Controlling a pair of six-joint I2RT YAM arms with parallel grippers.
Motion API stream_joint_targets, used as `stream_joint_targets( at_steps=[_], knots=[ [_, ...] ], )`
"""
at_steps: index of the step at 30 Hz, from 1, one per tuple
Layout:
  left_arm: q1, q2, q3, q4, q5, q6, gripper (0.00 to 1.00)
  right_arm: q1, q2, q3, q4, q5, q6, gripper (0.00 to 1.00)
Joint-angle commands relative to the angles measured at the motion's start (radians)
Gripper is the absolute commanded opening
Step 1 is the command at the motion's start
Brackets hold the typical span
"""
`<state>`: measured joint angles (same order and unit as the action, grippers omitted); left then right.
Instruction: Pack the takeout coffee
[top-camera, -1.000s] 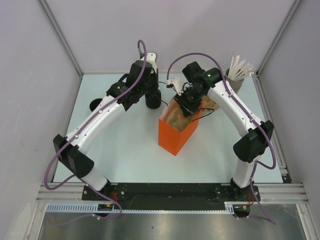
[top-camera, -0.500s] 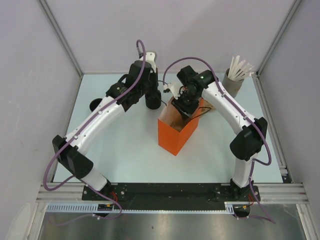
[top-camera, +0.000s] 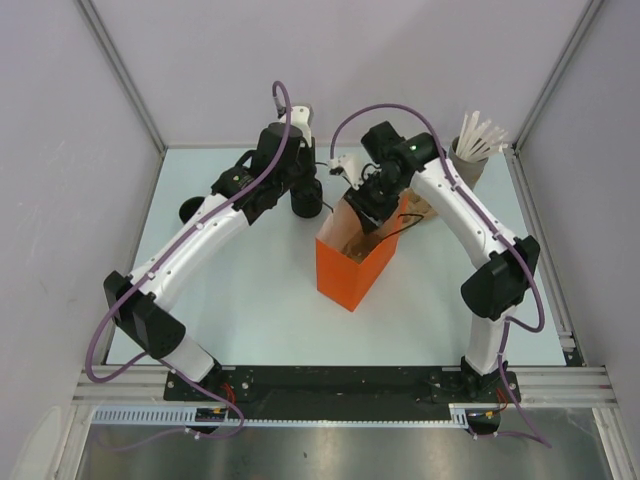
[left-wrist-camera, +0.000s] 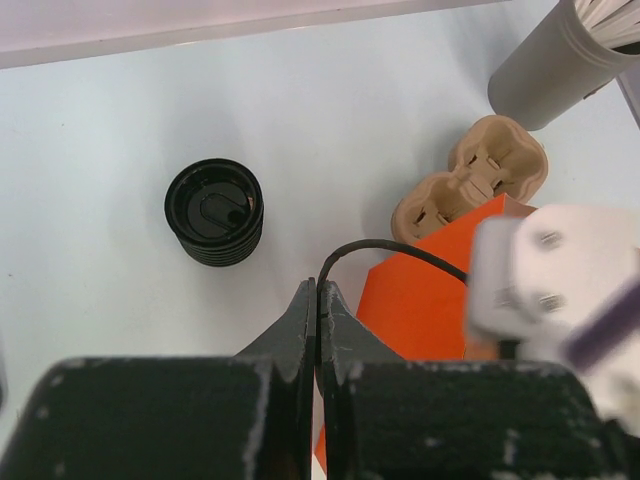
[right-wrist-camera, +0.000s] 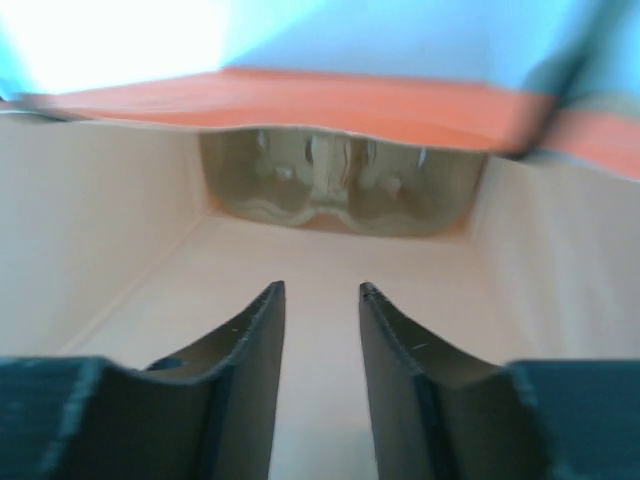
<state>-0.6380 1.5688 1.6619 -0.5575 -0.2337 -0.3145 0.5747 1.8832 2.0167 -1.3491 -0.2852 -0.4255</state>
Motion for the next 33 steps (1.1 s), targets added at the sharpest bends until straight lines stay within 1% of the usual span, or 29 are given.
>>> stream_joint_targets(
  at_steps=[1,4,5,8,12,18,19,25,32,33],
  knots=[
    [0.001,-0.049,-0.011,0.045,-0.001,0.002,0.00,-0.058,-0.071,0.143,-0.068,-0.164,-0.039,0.43],
    [0.001,-0.055,-0.022,0.051,0.007,0.011,0.00,-0.087,-0.078,0.204,-0.071,-0.242,-0.044,0.47],
    [0.001,-0.058,-0.028,0.057,0.007,0.014,0.00,-0.088,-0.079,0.212,-0.068,-0.261,-0.045,0.51],
    [0.003,-0.064,-0.036,0.061,0.014,0.022,0.00,-0.090,-0.079,0.238,-0.065,-0.273,-0.041,0.57],
    [0.001,-0.066,-0.040,0.068,0.027,0.028,0.00,-0.088,-0.079,0.266,-0.073,-0.282,-0.042,0.60],
    [0.001,-0.058,-0.039,0.076,0.053,0.037,0.00,-0.114,-0.117,0.295,-0.073,-0.345,-0.064,0.71],
    [0.001,-0.058,-0.040,0.076,0.056,0.038,0.00,-0.122,-0.125,0.295,-0.067,-0.368,-0.070,0.75],
    [0.001,-0.058,-0.040,0.076,0.073,0.045,0.00,-0.165,-0.222,0.260,0.004,-0.404,-0.096,0.85],
    [0.001,-0.056,-0.042,0.079,0.094,0.045,0.00,-0.180,-0.300,0.195,0.070,-0.405,-0.105,0.88],
    [0.001,-0.058,-0.042,0.079,0.100,0.045,0.00,-0.185,-0.309,0.189,0.080,-0.405,-0.107,0.89]
  ],
)
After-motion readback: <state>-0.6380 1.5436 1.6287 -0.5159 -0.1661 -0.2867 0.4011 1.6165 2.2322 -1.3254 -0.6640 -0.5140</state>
